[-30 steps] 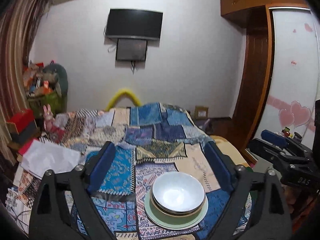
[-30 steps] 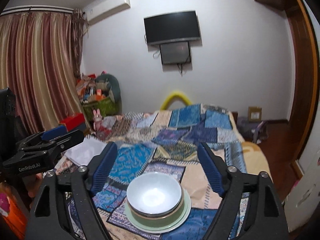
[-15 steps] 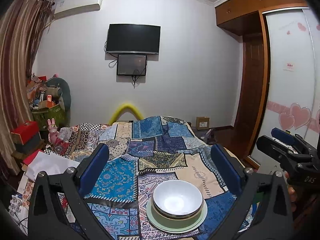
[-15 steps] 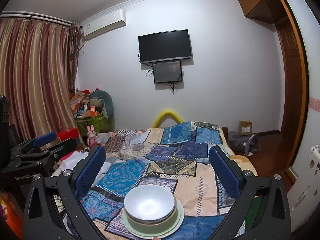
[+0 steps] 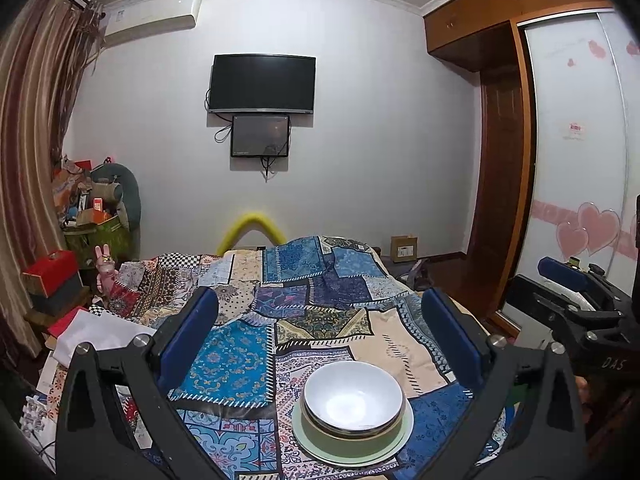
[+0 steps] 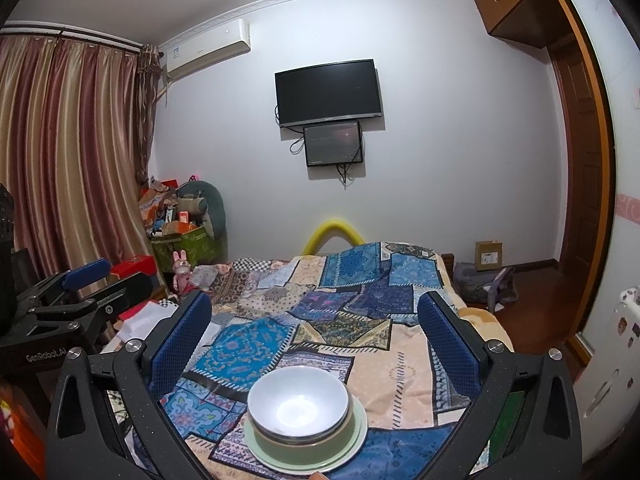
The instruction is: Organize plates and bowls
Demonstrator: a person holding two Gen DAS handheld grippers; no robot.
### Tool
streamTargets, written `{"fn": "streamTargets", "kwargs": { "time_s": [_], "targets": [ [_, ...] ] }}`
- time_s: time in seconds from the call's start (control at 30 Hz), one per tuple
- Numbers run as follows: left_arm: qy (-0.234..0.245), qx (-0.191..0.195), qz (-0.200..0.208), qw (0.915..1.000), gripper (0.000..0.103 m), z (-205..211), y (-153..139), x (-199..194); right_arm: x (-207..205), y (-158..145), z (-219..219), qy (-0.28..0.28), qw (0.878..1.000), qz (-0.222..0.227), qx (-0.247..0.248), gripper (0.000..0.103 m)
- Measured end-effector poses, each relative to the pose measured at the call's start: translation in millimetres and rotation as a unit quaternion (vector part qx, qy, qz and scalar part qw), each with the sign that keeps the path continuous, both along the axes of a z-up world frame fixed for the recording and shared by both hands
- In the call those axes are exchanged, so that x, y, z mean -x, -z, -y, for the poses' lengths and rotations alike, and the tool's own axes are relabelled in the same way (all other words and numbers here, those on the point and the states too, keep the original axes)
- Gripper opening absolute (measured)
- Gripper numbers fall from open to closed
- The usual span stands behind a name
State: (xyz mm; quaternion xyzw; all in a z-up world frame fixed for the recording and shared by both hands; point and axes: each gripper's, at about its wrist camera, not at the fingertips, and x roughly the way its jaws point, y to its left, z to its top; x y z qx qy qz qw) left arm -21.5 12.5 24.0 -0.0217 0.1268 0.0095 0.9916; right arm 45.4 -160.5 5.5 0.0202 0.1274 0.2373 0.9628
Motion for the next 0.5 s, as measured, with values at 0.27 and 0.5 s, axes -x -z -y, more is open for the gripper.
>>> {"fn": "streamTargets", "kwargs": {
  "time_s": [0.27,0.5],
  "targets": [
    [0.003,0.001,-0.002,1.0,0.103,-0.2,-0.3,-0.2,-1.6,0.8,2.5,0.002,1.0,-0.005,-0.005,0.103],
    [0.005,0.001,-0.004,1.0,0.103,0.7,-0.4,-2.3,-2.6,1.1,4.3,0.002,1.0,-0.007,-0.008,0.103]
  ]
}}
